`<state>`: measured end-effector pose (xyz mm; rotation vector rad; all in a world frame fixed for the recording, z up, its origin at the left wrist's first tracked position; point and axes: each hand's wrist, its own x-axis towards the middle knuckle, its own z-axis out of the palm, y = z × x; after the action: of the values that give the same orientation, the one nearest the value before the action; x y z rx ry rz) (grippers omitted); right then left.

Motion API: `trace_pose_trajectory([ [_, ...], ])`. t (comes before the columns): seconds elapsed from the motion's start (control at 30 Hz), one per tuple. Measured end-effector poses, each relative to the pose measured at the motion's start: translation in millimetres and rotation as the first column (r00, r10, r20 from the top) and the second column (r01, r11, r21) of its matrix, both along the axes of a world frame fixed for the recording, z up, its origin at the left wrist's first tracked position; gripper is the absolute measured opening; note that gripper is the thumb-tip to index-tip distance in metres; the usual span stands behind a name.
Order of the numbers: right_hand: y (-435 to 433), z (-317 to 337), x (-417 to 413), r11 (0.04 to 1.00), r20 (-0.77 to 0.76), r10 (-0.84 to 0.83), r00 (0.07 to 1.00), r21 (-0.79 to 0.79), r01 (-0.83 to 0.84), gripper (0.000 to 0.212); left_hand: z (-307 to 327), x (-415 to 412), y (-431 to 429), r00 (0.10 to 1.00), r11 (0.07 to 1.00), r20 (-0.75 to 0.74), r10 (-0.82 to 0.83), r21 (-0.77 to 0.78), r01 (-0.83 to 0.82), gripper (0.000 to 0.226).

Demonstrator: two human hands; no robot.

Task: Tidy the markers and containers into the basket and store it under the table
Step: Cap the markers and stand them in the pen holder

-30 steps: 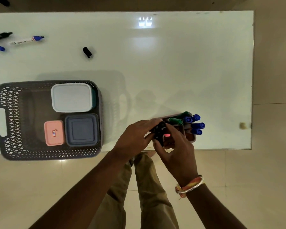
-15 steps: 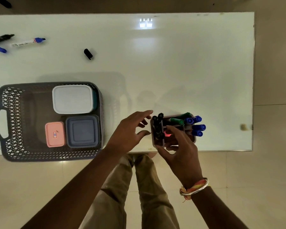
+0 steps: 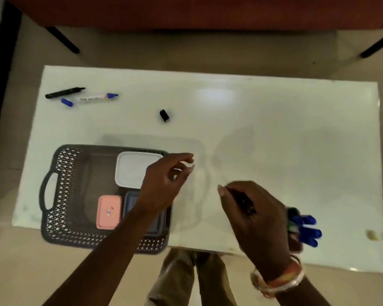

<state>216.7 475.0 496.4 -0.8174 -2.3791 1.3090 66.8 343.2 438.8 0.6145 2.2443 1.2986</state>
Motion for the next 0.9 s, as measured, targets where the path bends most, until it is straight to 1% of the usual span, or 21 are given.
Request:
trace_pose_trajectory([
  [0.07, 2, -6, -45, 0.998, 0.011, 0.063, 0.998, -0.021, -0.063, 0.019, -3, -34, -3, 0.997, 0.997, -0.022, 0.073, 0.015, -0.073, 0.019],
  [0.17, 4, -32, -112, 0.996, 0.102, 0.080, 0.992, -0.052, -0.075, 0.026, -9, -83, -12, 0.989, 0.990, -0.044, 0.143, 0.016, -0.142, 0.031],
  [0.23, 3, -57, -155, 0.989, 0.203, 0.131, 0.971, -0.093, -0.114, 0.017, -14, -116, -23, 0.983, 0.986, -0.090, 0.158, -0.040, -0.162, 0.030],
  [0.27, 3, -70, -172, 0.985, 0.249, 0.167, 0.954, -0.084, -0.150, 0.011, -17, -130, -28, 0.981, 0.983, -0.114, 0.158, -0.076, -0.168, 0.027],
  [0.3, 2, -83, -190, 0.979, 0.289, 0.202, 0.936, -0.058, -0.193, 0.011, -20, -146, -35, 0.977, 0.978, -0.134, 0.164, -0.106, -0.179, 0.024],
  [0.37, 0, -107, -221, 0.960, 0.370, 0.261, 0.892, -0.005, -0.279, 0.028, -27, -175, -52, 0.969, 0.967, -0.161, 0.186, -0.144, -0.210, 0.020],
  [0.43, -3, -125, -243, 0.946, 0.426, 0.279, 0.861, 0.034, -0.323, 0.043, -35, -202, -71, 0.955, 0.950, -0.209, 0.212, -0.183, -0.252, 0.018],
  [0.47, -8, -132, -253, 0.940, 0.447, 0.281, 0.849, 0.049, -0.337, 0.046, -39, -217, -84, 0.942, 0.938, -0.250, 0.224, -0.207, -0.278, 0.018],
  [0.53, -16, -142, -266, 0.921, 0.493, 0.290, 0.820, 0.090, -0.380, 0.045, -48, -251, -109, 0.908, 0.909, -0.350, 0.229, -0.258, -0.329, 0.020],
  [0.6, -24, -148, -271, 0.896, 0.512, 0.299, 0.806, 0.139, -0.421, 0.036, -53, -283, -130, 0.871, 0.876, -0.452, 0.192, -0.322, -0.360, 0.024],
  [0.67, -29, -150, -274, 0.893, 0.511, 0.287, 0.810, 0.162, -0.419, 0.028, -55, -314, -145, 0.862, 0.840, -0.494, 0.115, -0.415, -0.350, 0.031],
  [0.73, -33, -150, -276, 0.910, 0.508, 0.256, 0.822, 0.159, -0.382, 0.029, -58, -338, -152, 0.881, 0.786, -0.472, 0.032, -0.533, -0.313, 0.039],
  [0.8, -33, -150, -276, 0.944, 0.517, 0.203, 0.831, 0.122, -0.306, 0.033, -58, -357, -152, 0.897, 0.719, -0.438, -0.056, -0.641, -0.267, 0.048],
  [0.83, -32, -151, -276, 0.958, 0.521, 0.180, 0.834, 0.100, -0.269, 0.032, -59, -365, -150, 0.902, 0.683, -0.419, -0.106, -0.690, -0.240, 0.051],
  [0.9, -31, -154, -277, 0.974, 0.518, 0.150, 0.842, 0.069, -0.216, 0.023, -64, -377, -144, 0.902, 0.608, -0.372, -0.220, -0.775, -0.171, 0.052],
])
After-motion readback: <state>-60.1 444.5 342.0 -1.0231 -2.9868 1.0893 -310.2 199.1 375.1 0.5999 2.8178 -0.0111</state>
